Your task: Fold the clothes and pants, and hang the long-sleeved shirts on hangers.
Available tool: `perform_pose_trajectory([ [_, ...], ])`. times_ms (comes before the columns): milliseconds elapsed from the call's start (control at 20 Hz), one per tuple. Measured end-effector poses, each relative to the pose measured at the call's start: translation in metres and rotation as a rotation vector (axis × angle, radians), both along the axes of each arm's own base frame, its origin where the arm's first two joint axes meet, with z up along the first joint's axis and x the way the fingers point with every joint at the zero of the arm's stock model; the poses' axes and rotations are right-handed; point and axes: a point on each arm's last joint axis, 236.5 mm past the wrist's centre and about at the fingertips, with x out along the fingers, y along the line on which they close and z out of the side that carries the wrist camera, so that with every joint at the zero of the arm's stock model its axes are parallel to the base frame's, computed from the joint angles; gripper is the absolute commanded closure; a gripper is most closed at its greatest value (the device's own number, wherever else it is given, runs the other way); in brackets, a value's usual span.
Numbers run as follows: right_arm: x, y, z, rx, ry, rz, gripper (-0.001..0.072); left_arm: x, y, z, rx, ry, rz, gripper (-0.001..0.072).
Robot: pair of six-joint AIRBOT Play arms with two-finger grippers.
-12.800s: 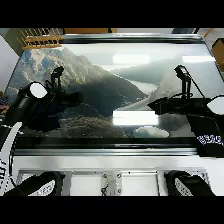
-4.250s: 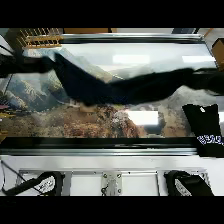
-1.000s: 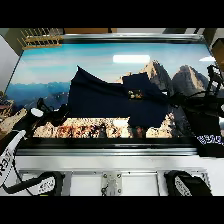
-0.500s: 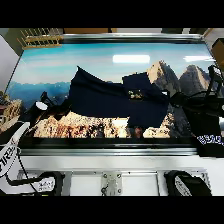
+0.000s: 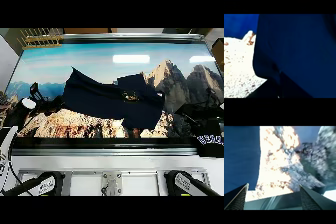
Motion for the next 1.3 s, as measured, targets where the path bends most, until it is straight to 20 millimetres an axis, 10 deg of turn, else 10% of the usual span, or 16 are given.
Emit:
perform_pose_trajectory([
  [250,0.028,0.030,-0.059,0.184,0.030,0.004,0.0017,-0.005,0.001,0.003,0.018,0.004,-0.026,0.0701],
  [600,0.048,0.088,-0.083,0.261,0.012,0.091,0.0022,-0.006,0.000,0.003,0.023,0.009,-0.034,0.0701],
  [750,0.051,0.103,-0.090,0.234,-0.002,0.147,0.0476,-0.006,0.000,0.003,0.024,0.008,-0.036,0.0701],
  [950,0.052,0.108,-0.090,0.193,-0.030,0.226,0.0695,-0.007,0.001,0.002,0.024,0.009,-0.035,0.0701],
  [1150,0.072,0.091,-0.053,0.108,-0.131,0.291,0.0696,0.002,0.006,0.023,0.034,-0.039,-0.028,0.0701],
  [1300,0.103,0.074,0.032,0.016,-0.309,0.341,0.0696,0.026,0.011,0.099,0.069,-0.217,-0.027,0.0701],
])
